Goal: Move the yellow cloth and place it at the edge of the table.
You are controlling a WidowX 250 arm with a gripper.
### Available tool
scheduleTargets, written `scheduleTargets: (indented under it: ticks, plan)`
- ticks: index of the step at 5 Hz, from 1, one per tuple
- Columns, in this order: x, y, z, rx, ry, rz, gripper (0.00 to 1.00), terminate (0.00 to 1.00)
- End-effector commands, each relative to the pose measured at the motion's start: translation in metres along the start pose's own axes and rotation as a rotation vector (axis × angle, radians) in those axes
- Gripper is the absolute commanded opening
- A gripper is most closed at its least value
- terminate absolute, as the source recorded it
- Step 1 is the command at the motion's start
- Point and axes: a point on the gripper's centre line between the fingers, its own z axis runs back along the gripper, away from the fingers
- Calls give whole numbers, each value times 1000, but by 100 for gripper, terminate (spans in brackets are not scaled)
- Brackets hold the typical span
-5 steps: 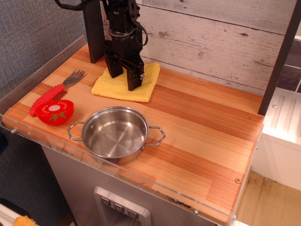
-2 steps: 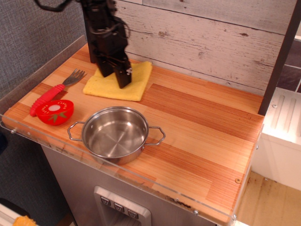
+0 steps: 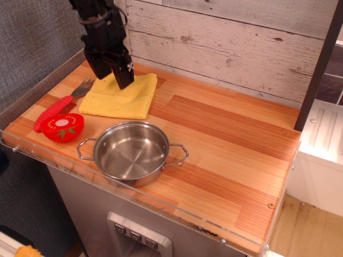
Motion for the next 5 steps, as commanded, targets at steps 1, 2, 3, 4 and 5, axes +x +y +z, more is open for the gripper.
scheduleTargets:
  ticks: [1, 2, 3, 4, 5]
  plan:
    - [-1, -32, 46, 105, -60, -18, 100, 0]
    - [-12, -47, 48, 129, -53, -12, 100, 0]
    - [-21, -57, 48, 143, -45, 17, 100, 0]
    - [-30, -62, 49, 142, -51, 54, 100, 0]
    - [-30, -62, 49, 142, -51, 54, 100, 0]
